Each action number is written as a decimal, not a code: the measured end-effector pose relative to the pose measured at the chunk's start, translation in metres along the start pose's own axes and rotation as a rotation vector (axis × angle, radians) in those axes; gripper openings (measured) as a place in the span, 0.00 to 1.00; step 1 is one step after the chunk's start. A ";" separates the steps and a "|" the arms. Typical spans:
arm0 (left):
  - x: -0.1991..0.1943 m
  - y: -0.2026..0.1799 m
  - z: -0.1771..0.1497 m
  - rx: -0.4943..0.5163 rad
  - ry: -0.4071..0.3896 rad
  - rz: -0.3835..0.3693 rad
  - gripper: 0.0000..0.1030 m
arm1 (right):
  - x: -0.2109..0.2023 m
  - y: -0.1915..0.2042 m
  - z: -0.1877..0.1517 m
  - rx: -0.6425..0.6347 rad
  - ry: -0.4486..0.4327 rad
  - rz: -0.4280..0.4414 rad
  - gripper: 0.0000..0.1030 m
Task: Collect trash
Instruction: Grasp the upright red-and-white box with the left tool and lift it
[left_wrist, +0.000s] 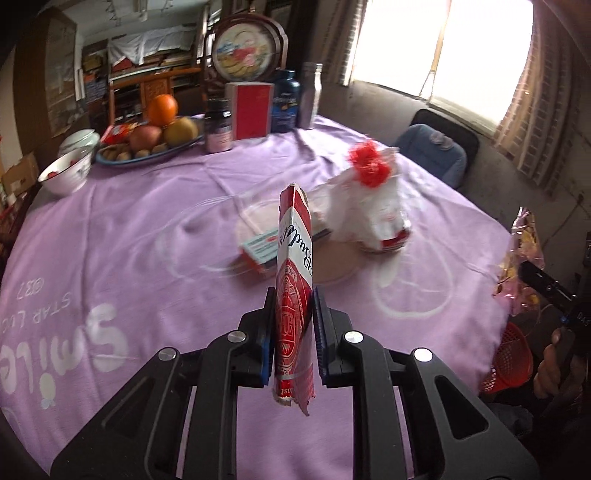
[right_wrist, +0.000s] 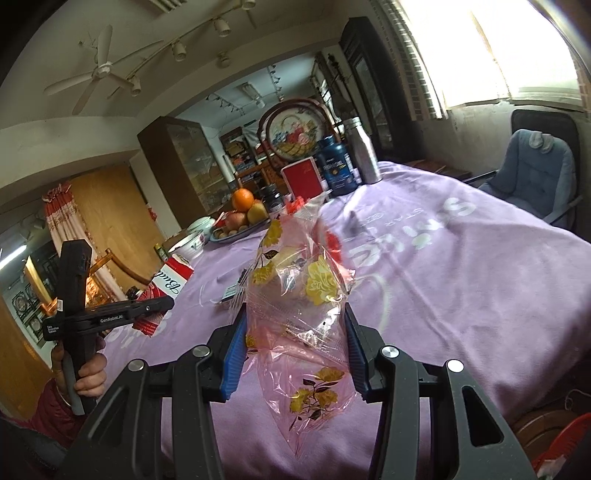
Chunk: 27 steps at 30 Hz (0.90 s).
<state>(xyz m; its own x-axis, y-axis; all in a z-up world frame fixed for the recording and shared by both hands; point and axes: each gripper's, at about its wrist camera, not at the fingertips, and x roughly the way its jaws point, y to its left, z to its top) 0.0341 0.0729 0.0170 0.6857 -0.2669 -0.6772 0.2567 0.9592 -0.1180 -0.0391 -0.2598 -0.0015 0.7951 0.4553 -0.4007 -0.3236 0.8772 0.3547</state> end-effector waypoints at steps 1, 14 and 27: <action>0.002 -0.008 0.001 0.005 -0.002 -0.018 0.19 | -0.006 -0.005 0.000 0.006 -0.009 -0.013 0.46; 0.041 -0.116 0.011 0.103 0.020 -0.223 0.19 | -0.099 -0.101 -0.040 0.096 -0.001 -0.324 0.46; 0.070 -0.227 0.011 0.273 0.090 -0.358 0.19 | -0.177 -0.218 -0.126 0.249 0.120 -0.702 0.48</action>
<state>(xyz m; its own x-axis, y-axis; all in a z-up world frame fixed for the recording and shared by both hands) 0.0312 -0.1640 0.0044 0.4625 -0.5565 -0.6902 0.6449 0.7454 -0.1689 -0.1740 -0.5121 -0.1142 0.7061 -0.1724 -0.6868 0.3753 0.9136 0.1566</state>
